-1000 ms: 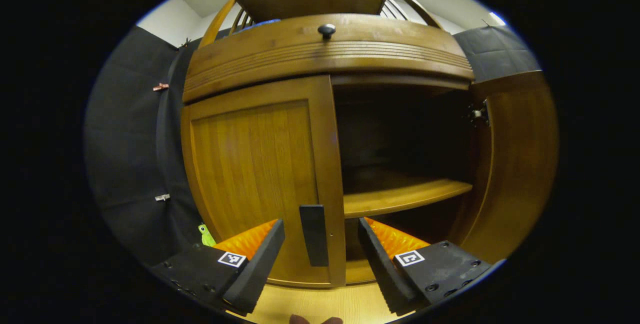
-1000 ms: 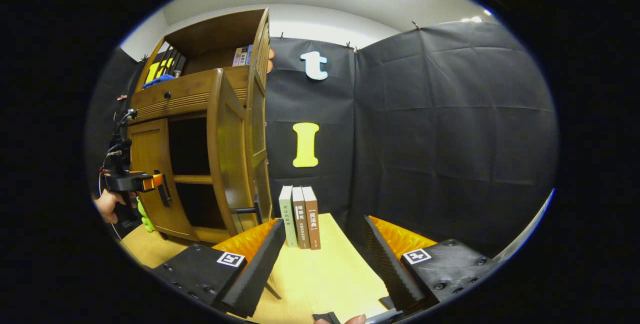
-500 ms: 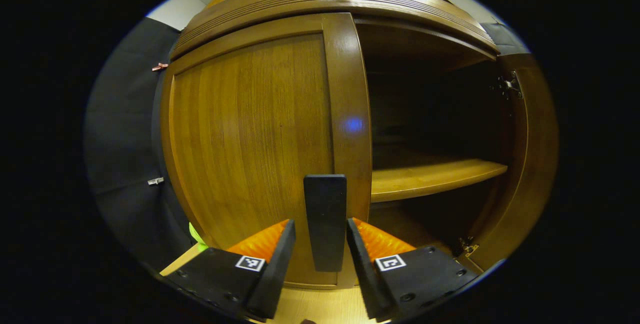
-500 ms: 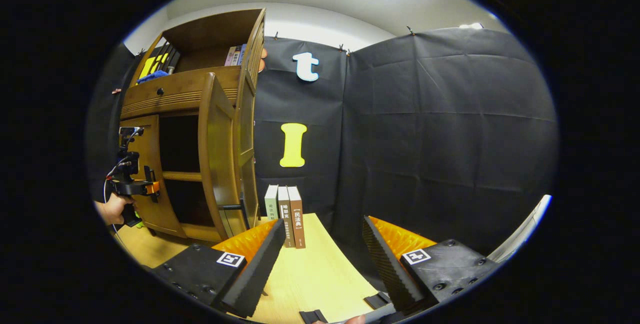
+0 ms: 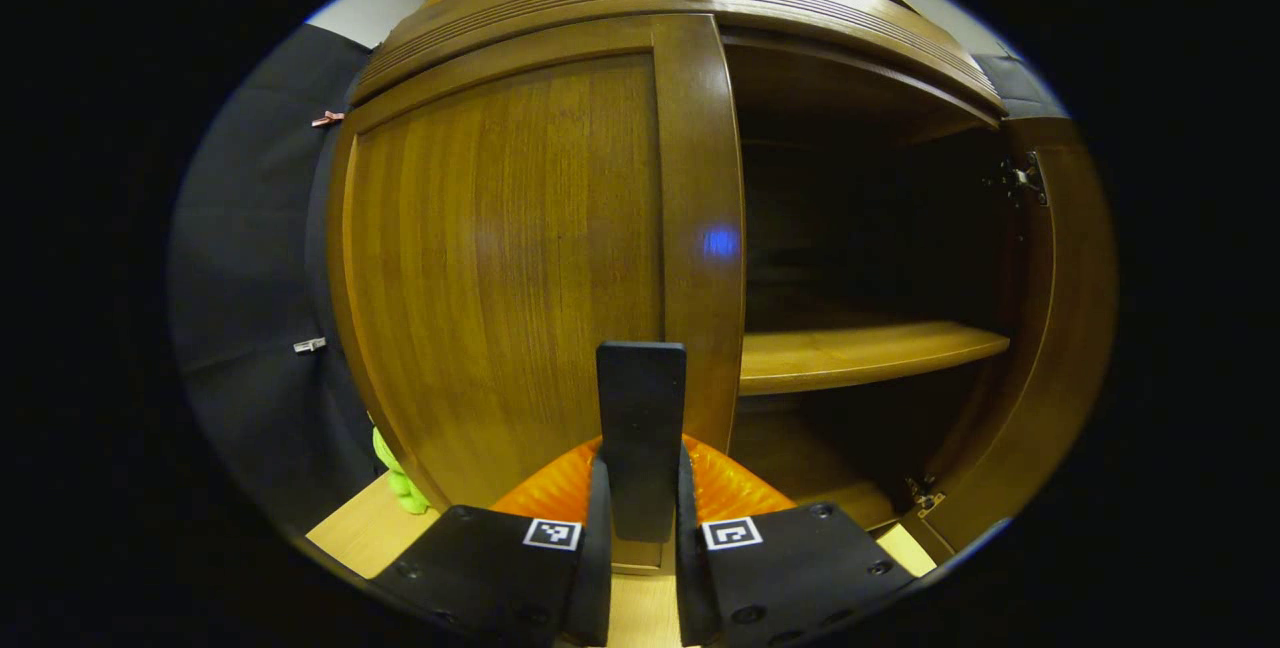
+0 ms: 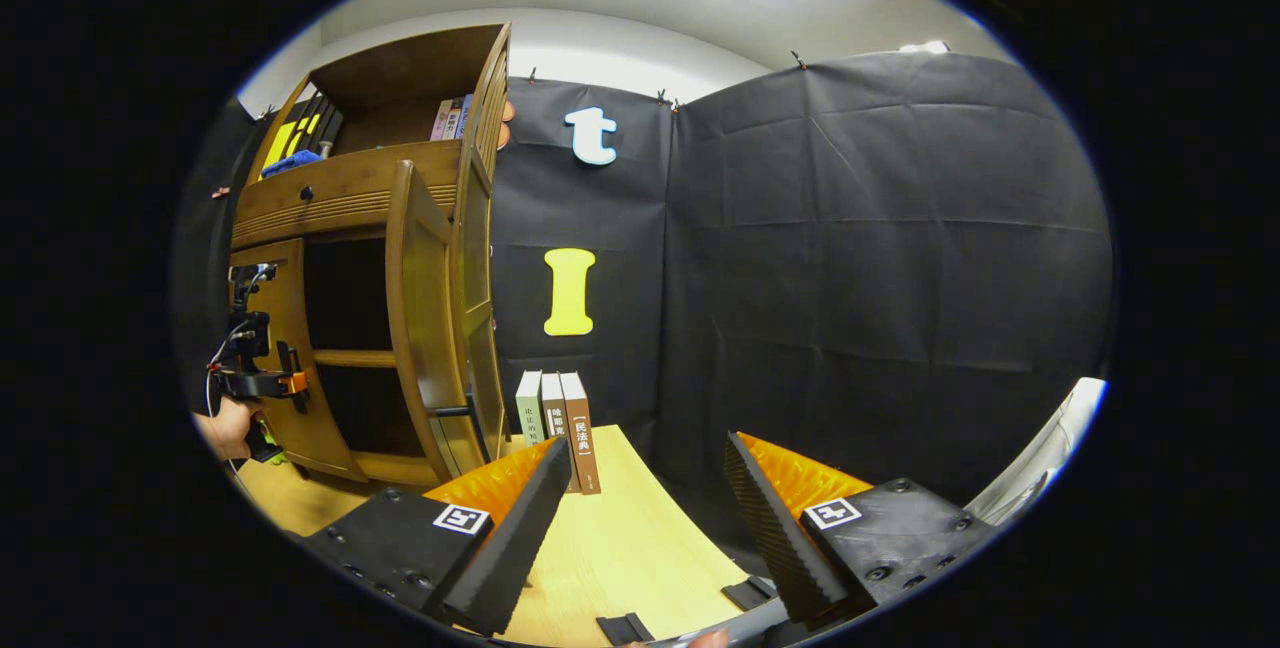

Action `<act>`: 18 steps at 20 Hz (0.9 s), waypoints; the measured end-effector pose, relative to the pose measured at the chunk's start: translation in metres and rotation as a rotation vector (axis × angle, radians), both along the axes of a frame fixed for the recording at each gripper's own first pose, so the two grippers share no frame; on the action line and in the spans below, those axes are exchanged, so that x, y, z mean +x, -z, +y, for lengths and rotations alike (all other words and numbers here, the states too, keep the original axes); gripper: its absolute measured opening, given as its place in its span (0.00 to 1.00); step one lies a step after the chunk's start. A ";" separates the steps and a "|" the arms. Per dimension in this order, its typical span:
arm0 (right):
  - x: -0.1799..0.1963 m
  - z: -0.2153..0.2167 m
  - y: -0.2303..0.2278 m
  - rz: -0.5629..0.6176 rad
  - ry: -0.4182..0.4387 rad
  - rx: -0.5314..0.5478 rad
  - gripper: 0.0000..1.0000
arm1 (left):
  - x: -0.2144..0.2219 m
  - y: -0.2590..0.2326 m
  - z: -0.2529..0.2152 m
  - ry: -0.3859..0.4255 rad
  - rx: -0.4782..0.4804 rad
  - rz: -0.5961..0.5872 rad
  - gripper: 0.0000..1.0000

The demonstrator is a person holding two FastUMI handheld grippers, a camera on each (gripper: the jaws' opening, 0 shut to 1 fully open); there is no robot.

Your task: Open the right door of the double-door shoe cabinet with the right hand, and open the left door with the left hand.

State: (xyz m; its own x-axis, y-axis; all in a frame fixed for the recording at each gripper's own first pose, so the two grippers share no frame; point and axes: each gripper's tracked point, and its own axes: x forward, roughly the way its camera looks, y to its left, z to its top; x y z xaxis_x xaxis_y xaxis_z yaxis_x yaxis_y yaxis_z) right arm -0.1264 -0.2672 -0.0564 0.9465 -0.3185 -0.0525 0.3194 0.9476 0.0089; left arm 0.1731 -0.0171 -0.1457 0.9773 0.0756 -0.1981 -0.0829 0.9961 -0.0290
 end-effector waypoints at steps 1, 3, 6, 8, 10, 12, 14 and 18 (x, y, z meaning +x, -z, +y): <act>0.000 0.002 0.000 -0.002 -0.005 0.006 0.94 | 0.002 -0.002 0.000 0.006 -0.001 -0.001 0.30; -0.001 0.008 -0.003 -0.010 -0.017 0.014 0.94 | 0.003 -0.004 -0.001 0.021 0.000 0.002 0.29; 0.001 0.019 -0.010 -0.022 -0.046 0.017 0.98 | 0.002 -0.004 -0.001 0.031 -0.005 0.008 0.27; 0.003 0.032 -0.014 -0.030 -0.070 0.020 1.00 | 0.003 -0.004 0.000 0.034 -0.006 0.009 0.29; 0.003 0.049 -0.020 -0.039 -0.100 0.021 0.98 | 0.001 -0.009 0.001 0.038 -0.006 0.007 0.27; 0.004 0.069 -0.021 -0.037 -0.135 0.025 0.95 | 0.000 -0.013 0.001 0.043 -0.009 0.003 0.26; 0.004 0.090 -0.024 -0.041 -0.160 0.021 0.98 | -0.003 -0.016 0.003 0.048 -0.014 0.001 0.25; 0.009 0.128 -0.021 -0.036 -0.204 0.015 0.98 | -0.003 -0.013 0.004 0.073 -0.001 -0.004 0.25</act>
State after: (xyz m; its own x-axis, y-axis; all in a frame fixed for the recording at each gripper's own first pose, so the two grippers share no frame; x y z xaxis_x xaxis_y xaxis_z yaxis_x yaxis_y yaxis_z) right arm -0.1174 -0.1392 -0.0358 0.9926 -0.1196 -0.0204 0.1202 0.9923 0.0312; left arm 0.1698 -0.0136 -0.1328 0.9809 0.0036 -0.1945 -0.0097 0.9995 -0.0304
